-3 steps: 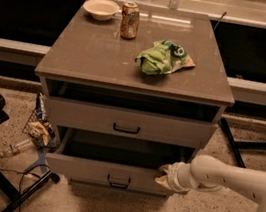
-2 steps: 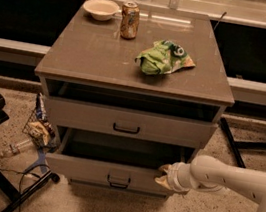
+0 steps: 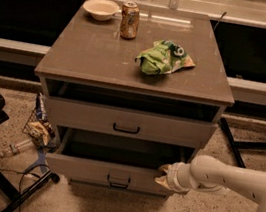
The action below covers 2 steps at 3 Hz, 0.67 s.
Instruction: Open middle drawer
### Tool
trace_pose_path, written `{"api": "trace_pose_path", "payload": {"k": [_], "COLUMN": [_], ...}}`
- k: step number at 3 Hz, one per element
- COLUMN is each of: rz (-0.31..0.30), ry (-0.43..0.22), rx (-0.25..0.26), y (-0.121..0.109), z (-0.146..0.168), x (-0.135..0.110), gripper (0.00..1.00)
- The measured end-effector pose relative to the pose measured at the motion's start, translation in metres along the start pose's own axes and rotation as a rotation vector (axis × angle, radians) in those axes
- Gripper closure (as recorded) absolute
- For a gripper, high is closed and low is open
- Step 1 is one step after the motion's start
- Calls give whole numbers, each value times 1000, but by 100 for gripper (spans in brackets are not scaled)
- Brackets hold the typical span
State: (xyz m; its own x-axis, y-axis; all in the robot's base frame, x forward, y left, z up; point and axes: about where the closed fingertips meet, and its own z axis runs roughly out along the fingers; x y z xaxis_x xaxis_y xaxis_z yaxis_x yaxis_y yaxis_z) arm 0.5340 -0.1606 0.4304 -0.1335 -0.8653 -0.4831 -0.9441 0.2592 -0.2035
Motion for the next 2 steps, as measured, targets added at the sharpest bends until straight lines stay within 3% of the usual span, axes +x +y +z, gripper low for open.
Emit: {"api": "trace_pose_path", "payload": {"k": [1, 2], "rz": [-1, -1], "ry": [-1, -2], "rx": [-4, -6], "y": [1, 2], "z": [2, 2], "x": [-1, -1], "gripper": [5, 0]}}
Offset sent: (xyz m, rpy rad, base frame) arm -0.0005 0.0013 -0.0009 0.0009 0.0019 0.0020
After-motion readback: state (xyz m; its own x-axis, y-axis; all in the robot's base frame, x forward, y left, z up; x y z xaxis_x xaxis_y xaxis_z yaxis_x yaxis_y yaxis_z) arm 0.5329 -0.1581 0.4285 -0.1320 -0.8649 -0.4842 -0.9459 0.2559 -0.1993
